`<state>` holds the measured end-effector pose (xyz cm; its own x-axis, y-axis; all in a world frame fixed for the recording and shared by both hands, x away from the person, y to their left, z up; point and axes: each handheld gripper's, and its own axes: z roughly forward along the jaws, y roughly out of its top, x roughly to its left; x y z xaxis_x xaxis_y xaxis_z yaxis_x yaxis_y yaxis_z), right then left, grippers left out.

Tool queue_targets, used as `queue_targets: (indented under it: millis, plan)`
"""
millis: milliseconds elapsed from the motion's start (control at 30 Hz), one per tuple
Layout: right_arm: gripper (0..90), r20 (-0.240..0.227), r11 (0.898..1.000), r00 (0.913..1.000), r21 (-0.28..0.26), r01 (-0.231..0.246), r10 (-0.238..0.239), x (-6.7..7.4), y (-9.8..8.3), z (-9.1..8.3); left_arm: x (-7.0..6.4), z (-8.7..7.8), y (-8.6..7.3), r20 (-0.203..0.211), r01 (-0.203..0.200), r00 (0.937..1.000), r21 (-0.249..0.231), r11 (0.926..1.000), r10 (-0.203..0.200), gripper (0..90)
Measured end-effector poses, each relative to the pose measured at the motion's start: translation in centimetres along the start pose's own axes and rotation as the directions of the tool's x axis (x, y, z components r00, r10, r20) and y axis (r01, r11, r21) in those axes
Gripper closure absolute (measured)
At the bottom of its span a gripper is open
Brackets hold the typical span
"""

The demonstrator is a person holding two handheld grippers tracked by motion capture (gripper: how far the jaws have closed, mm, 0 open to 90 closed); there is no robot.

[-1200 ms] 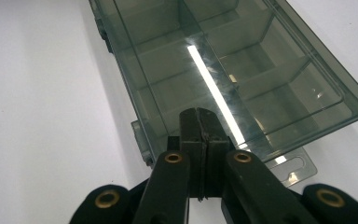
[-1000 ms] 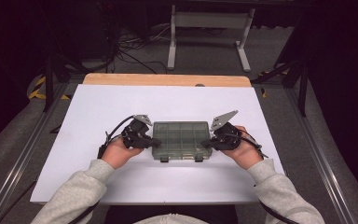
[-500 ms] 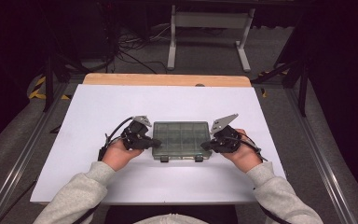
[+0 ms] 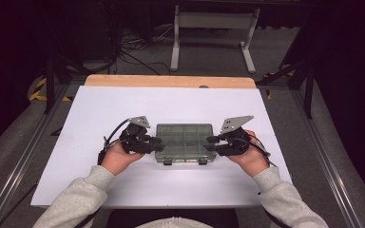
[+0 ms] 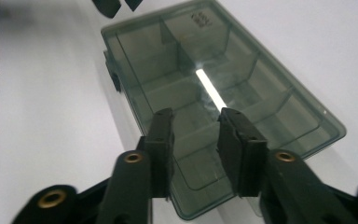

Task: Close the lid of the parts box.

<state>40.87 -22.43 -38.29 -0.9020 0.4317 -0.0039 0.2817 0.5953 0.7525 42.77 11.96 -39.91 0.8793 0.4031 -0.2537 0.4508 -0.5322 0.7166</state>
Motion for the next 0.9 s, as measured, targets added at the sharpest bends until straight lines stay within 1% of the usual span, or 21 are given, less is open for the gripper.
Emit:
queue_targets:
  millis: [33,67,100,167,200,233,300,333,367,433,467,500,567,600,667,700,733,767,800,833,900]
  plan:
    - [58.9,0.005,1.000,1.0000,-0.018,-0.002,0.002,0.1,0.0,-0.2,-0.1,-0.2,0.0,-0.004,-0.001,1.0000,-0.010,0.9999,0.001,58.4]
    - [52.5,0.010,1.000,0.9999,-0.025,-0.008,0.008,0.1,0.0,-0.4,-0.2,-0.5,-0.1,-0.003,0.001,1.0000,-0.024,0.9997,-0.001,54.7]
    - [47.9,0.030,0.999,0.9994,-0.034,-0.013,0.014,0.2,-0.1,-0.5,-0.2,-0.7,-0.2,-0.004,-0.004,1.0000,-0.039,0.9992,0.004,51.6]
    - [42.8,0.042,0.998,0.9990,-0.061,-0.011,0.014,0.3,-0.2,-0.9,-0.2,-1.2,-0.4,0.000,0.001,1.0000,-0.066,0.9978,-0.001,45.6]
    - [40.0,0.046,0.997,0.9988,-0.077,-0.010,0.013,0.4,-0.2,-1.0,-0.2,-1.6,-0.6,0.006,0.001,1.0000,-0.092,0.9958,-0.001,43.6]
    - [35.7,0.055,0.994,0.9983,-0.106,-0.013,0.019,0.5,-0.3,-1.3,-0.3,-1.9,-0.8,0.008,-0.001,1.0000,-0.105,0.9944,0.002,39.9]
    - [31.1,0.067,0.989,0.9975,-0.151,-0.011,0.021,0.6,-0.4,-1.8,-0.3,-2.5,-1.2,0.002,-0.003,1.0000,-0.136,0.9907,0.004,33.8]
    - [29.5,0.070,0.986,0.9973,-0.164,-0.012,0.024,0.6,-0.5,-2.0,-0.3,-2.5,-1.2,0.002,-0.003,1.0000,-0.136,0.9907,0.004,31.5]
    - [26.9,0.074,0.983,0.9969,-0.185,-0.014,0.028,0.6,-0.6,-2.2,-0.3,-3.0,-1.6,-0.006,-0.001,1.0000,-0.166,0.9860,0.000,27.7]
    - [22.1,0.086,0.975,0.9959,-0.220,-0.008,0.028,0.6,-0.8,-2.6,-0.3,-3.5,-2.0,-0.005,-0.006,1.0000,-0.196,0.9805,0.005,24.2]
    - [20.5,0.090,0.973,0.9956,-0.231,-0.005,0.027,0.6,-0.8,-2.8,-0.4,-3.7,-2.2,-0.005,0.000,1.0000,-0.214,0.9768,-0.001,22.7]
    - [17.8,0.094,0.968,0.9952,-0.249,-0.003,0.028,0.7,-1.0,-2.9,-0.4,-3.9,-2.4,-0.014,-0.008,0.9999,-0.227,0.9740,0.005,20.3]
    - [14.1,0.093,0.963,0.9952,-0.270,-0.001,0.028,0.7,-1.1,-3.1,-0.4,-4.0,-2.5,-0.012,-0.009,0.9999,-0.231,0.9730,0.006,17.0]
    - [13.2,0.094,0.960,0.9952,-0.279,-0.001,0.028,0.7,-1.3,-3.2,-0.4,-4.3,-2.7,-0.022,-0.012,0.9997,-0.255,0.9669,0.006,14.7]
    - [10.9,0.094,0.957,0.9952,-0.291,0.000,0.028,0.7,-1.5,-3.4,-0.5,-4.5,-2.9,-0.055,-0.030,0.9984,-0.277,0.9604,0.015,9.0]
    - [9.1,0.095,0.954,0.9951,-0.300,0.002,0.028,0.8,-1.6,-3.4,-0.5,-4.6,-3.1,-0.063,-0.037,0.9978,-0.280,0.9593,0.021,6.9]
    - [7.1,0.098,0.951,0.9949,-0.310,0.006,0.026,0.8,-1.7,-3.4,-0.4,-4.7,-3.2,-0.080,-0.054,0.9963,-0.293,0.9545,0.032,5.4]
    - [5.6,0.096,0.947,0.9951,-0.321,0.009,0.023,0.9,-1.8,-3.4,-0.4,-4.7,-3.2,-0.080,-0.054,0.9963,-0.293,0.9545,0.032,4.1]
    - [5.1,0.093,0.944,0.9954,-0.331,0.010,0.022,1.0,-1.9,-3.5,-0.5,-5.0,-3.6,-0.090,-0.063,0.9953,-0.317,0.9462,0.036,3.2]
    - [4.3,0.094,0.941,0.9954,-0.337,0.013,0.020,1.0,-2.0,-3.5,-0.5,-5.2,-3.8,-0.088,-0.063,0.9954,-0.331,0.9416,0.036,2.9]
    - [2.1,0.099,0.934,0.9950,-0.356,0.024,0.012,1.1,-2.2,-3.6,-0.5,-5.5,-4.3,-0.099,-0.064,0.9947,-0.363,0.9295,0.030,2.6]
